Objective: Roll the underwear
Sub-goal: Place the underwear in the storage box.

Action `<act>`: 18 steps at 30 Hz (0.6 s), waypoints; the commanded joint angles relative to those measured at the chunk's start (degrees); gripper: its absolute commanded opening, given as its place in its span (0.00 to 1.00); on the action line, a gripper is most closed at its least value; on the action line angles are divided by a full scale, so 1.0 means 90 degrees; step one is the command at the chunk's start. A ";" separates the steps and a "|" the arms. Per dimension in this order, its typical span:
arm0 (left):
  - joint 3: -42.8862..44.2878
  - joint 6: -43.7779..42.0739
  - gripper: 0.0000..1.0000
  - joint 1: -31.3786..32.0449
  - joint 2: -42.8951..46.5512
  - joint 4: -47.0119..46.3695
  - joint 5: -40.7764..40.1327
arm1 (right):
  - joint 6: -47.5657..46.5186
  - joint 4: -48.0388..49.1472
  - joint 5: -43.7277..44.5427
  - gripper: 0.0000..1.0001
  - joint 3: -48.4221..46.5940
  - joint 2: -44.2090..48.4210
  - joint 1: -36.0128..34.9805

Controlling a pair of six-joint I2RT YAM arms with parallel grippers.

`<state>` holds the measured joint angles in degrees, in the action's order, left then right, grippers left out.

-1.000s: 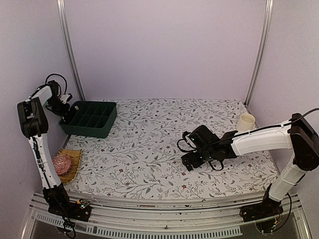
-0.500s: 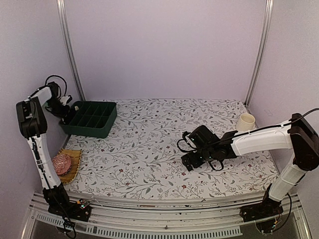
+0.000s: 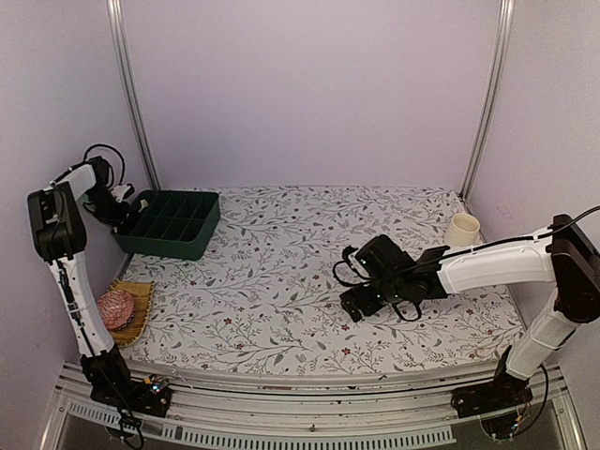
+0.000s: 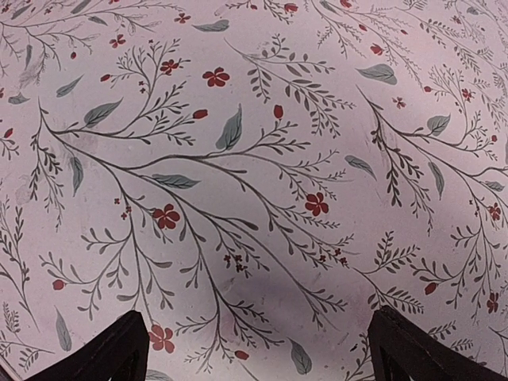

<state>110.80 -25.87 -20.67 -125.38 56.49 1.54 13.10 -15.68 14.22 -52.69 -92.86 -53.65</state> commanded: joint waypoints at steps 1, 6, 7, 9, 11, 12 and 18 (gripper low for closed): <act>0.0109 -0.0061 0.00 -0.0029 -0.0129 0.0199 -0.0112 | 0.0009 0.0110 -0.0061 0.99 0.0080 0.0176 -0.0064; 0.0222 -0.0090 0.00 0.0034 -0.0483 0.0327 -0.0194 | 0.0008 0.0118 -0.0046 0.99 0.0076 0.0140 -0.0068; 0.0222 -0.0077 0.00 0.0046 -0.0529 0.0344 -0.0206 | 0.0009 0.0121 -0.0053 0.99 0.0065 0.0121 -0.0072; 0.0229 -0.0077 0.00 0.0073 -0.0606 0.0347 -0.0219 | -0.0003 0.0121 -0.0065 0.99 0.0060 0.0090 -0.0070; 0.0221 -0.0076 0.00 0.0096 -0.0669 0.0351 -0.0189 | -0.0001 0.0121 -0.0061 0.99 0.0061 0.0075 -0.0079; 0.0214 -0.0089 0.00 0.0110 -0.0683 0.0346 -0.0149 | -0.0008 0.0124 -0.0061 0.99 0.0055 0.0074 -0.0083; 0.0003 -0.0218 0.00 0.0212 -0.0769 0.0355 0.0115 | -0.0011 0.0131 -0.0054 0.99 0.0049 0.0065 -0.0076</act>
<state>112.09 -26.50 -19.81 -131.17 56.86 0.84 13.08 -15.35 14.22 -52.62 -92.75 -54.00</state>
